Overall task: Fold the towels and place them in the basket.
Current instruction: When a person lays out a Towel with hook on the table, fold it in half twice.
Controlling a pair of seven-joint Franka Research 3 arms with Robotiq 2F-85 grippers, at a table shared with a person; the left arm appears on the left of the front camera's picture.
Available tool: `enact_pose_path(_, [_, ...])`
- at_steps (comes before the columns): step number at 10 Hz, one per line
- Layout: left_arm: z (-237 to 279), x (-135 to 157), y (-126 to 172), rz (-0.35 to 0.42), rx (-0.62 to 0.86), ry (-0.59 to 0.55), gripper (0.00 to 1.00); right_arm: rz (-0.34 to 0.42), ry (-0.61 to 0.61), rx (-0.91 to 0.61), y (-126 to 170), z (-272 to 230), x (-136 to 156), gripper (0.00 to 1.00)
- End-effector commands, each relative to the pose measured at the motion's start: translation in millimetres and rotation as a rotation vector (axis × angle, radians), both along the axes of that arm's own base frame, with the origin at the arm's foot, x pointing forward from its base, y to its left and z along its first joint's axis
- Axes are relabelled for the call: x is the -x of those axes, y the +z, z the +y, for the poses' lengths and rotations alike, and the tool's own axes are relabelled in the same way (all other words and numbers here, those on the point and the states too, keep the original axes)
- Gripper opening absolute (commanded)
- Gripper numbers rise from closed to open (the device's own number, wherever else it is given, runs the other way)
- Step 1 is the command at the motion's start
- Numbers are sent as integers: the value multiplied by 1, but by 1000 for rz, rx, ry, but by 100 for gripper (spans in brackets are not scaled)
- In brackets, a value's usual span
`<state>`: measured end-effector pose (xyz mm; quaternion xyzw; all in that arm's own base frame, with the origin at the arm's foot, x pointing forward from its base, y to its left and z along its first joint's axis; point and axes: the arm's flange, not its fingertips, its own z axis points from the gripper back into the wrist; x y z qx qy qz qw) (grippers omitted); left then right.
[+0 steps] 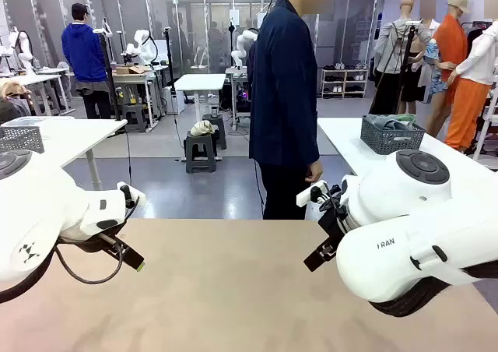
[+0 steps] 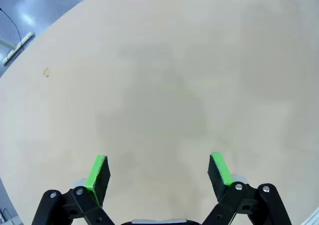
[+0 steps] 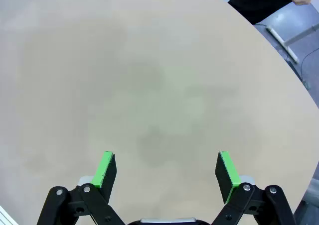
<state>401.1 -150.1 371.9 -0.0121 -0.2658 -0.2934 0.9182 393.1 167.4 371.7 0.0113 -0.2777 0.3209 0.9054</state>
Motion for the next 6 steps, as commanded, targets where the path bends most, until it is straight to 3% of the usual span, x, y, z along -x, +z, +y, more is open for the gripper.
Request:
enact_pose_path(1, [0,0,0,0,0,-1,100,0,0,0,0,0,0,100])
enact_pose_path(6, [0,0,0,0,0,-1,100,0,0,0,0,0,0,100])
